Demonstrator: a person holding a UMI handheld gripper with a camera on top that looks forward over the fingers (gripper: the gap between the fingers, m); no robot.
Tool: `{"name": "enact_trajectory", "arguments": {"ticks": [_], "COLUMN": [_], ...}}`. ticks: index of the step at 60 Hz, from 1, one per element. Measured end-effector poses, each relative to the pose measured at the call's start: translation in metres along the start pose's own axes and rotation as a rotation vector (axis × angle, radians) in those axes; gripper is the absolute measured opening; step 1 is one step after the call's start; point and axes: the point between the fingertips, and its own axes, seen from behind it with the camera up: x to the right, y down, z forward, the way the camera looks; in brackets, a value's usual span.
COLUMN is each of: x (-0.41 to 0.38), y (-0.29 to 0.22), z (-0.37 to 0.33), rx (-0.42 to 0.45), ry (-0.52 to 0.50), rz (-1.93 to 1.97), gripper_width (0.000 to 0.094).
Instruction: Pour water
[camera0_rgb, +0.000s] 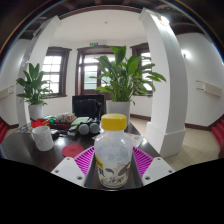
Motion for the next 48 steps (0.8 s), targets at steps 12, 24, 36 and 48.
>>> {"name": "enact_trajectory", "arguments": {"ticks": [12,24,36,48], "x": [-0.008,-0.012,-0.051,-0.121], "y": [0.001,0.000,-0.031,-0.066], "z": [0.005,0.003,0.011,0.048], "rx": [0.005,-0.014,-0.009,0.018], "ry": [-0.015,0.003,-0.028,-0.030], "rz": [-0.033,-0.082,-0.351,-0.895], "gripper_width": [0.0434,0.0406,0.0404,0.0406]}}
